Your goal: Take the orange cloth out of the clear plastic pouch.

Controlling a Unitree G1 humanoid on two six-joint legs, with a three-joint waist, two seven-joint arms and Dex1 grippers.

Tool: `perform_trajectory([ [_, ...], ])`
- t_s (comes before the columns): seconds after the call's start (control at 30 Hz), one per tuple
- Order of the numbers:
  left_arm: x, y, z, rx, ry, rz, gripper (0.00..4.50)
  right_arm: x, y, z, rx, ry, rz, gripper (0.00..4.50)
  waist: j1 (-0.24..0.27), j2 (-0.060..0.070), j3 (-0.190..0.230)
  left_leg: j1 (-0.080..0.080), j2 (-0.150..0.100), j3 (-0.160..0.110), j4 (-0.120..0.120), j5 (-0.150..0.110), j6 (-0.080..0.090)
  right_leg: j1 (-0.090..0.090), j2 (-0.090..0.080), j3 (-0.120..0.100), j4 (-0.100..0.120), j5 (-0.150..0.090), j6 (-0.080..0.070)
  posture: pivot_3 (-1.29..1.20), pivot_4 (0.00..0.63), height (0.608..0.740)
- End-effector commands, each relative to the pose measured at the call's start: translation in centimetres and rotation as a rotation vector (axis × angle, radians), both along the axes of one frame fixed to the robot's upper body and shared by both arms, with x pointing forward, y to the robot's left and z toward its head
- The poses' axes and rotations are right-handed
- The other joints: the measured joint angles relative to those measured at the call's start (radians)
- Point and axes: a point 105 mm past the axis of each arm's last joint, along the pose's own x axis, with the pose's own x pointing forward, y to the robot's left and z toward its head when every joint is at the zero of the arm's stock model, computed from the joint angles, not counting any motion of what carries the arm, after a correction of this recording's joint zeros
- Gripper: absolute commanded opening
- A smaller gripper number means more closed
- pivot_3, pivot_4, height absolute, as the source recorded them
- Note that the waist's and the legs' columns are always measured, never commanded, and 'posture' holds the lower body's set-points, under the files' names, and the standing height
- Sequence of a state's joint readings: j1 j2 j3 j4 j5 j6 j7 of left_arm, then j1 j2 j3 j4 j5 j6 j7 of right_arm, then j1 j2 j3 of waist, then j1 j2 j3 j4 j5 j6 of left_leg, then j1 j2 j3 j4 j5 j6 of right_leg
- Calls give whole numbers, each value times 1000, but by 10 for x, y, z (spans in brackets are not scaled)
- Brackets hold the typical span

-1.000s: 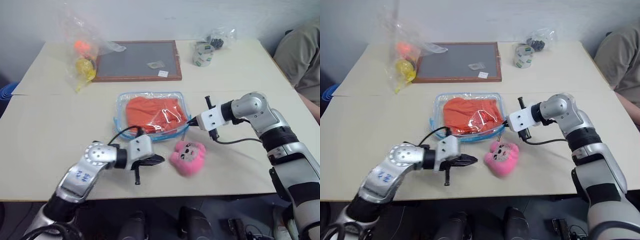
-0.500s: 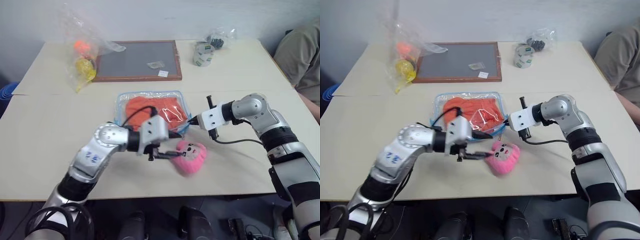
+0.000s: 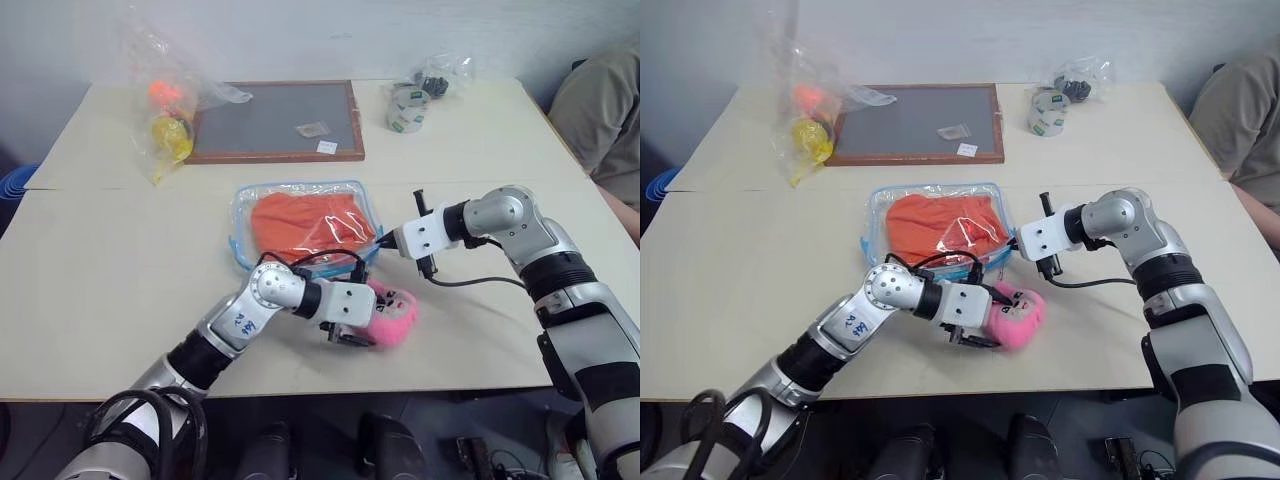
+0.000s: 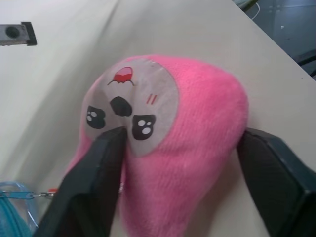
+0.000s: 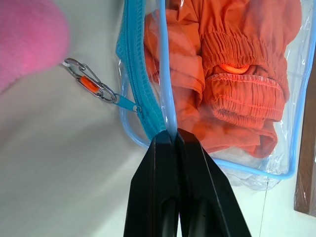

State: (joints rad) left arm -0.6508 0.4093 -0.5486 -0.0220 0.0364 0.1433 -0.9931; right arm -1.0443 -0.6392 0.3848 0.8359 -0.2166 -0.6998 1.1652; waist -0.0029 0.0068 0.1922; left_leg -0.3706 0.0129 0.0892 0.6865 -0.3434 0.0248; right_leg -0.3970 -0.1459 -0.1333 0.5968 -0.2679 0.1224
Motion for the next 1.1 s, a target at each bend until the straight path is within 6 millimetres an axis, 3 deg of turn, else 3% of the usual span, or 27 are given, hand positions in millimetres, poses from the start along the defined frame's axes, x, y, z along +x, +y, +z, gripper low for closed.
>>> perform_trajectory([
  [0.03,1,8,3,-9,-16,23,2329,3,-2,16,19,-42,0,0,0,0,0,0,0,0,0,0,0,0,0,0,0,0,0,0,150,740],
  [0.3,-8,35,10,-62,33,148,17,4,-2,16,16,-59,0,0,-2,0,0,0,1,0,0,0,0,0,0,0,0,0,0,0,150,740],
  [0.67,-18,110,28,-142,81,475,17,11,-8,20,10,-99,-22,0,-5,1,0,0,1,-9,0,0,0,0,-1,1,0,0,0,0,150,740],
  [0.9,-29,175,40,-178,99,725,17,8,-8,22,28,-107,-6,0,-13,1,1,0,1,-10,-1,0,0,0,-1,0,0,0,0,0,150,740],
  [1.1,-32,210,65,-374,193,868,17,6,-8,24,86,-67,-14,0,-14,1,1,0,1,-11,-1,0,0,0,-2,-1,0,0,-1,0,150,740],
])
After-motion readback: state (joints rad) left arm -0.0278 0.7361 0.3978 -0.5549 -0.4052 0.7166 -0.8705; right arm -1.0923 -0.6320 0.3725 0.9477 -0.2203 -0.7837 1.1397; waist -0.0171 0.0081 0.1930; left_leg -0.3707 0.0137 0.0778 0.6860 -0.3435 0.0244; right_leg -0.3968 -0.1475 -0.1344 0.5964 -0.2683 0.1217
